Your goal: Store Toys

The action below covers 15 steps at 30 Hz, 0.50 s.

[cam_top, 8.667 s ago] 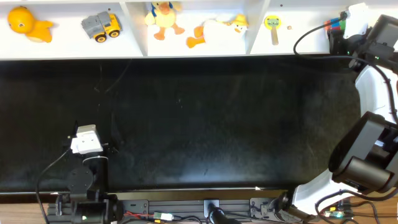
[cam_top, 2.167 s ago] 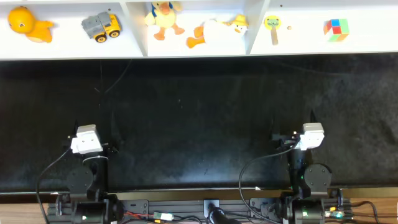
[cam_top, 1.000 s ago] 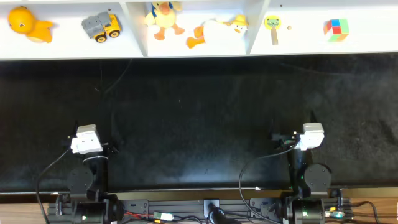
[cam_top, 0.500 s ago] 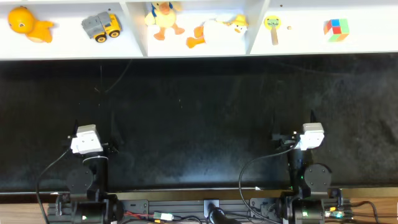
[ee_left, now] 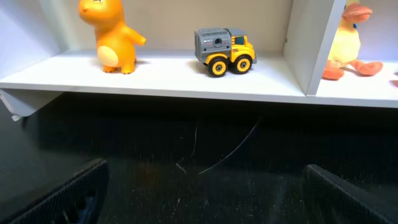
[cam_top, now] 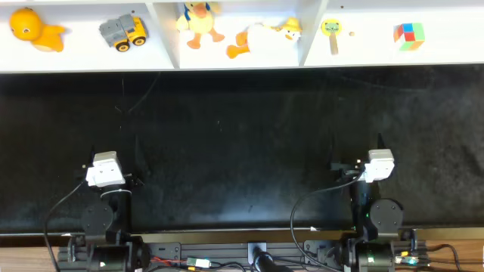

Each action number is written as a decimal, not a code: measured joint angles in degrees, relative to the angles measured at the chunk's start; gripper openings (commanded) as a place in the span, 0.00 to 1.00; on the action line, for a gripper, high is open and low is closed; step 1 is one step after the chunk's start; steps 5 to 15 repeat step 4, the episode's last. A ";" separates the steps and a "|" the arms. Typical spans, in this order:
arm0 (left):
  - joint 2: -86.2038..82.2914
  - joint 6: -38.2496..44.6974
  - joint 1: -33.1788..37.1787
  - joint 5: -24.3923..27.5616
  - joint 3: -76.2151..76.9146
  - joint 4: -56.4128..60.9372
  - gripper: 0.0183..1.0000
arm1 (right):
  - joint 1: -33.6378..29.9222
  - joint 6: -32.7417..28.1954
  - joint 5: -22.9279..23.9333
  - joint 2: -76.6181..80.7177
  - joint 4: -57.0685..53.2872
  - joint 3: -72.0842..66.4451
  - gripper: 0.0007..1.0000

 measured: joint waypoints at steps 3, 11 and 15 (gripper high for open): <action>0.02 0.00 0.00 0.00 0.00 0.00 1.00 | 0.00 -0.02 0.02 0.00 0.00 0.00 1.00; 0.02 0.00 0.00 0.00 0.00 0.00 1.00 | 0.00 0.00 -0.02 0.00 0.00 0.00 0.99; 0.02 0.00 0.00 0.00 0.00 0.00 1.00 | 0.00 0.00 -0.02 0.00 0.00 0.00 0.99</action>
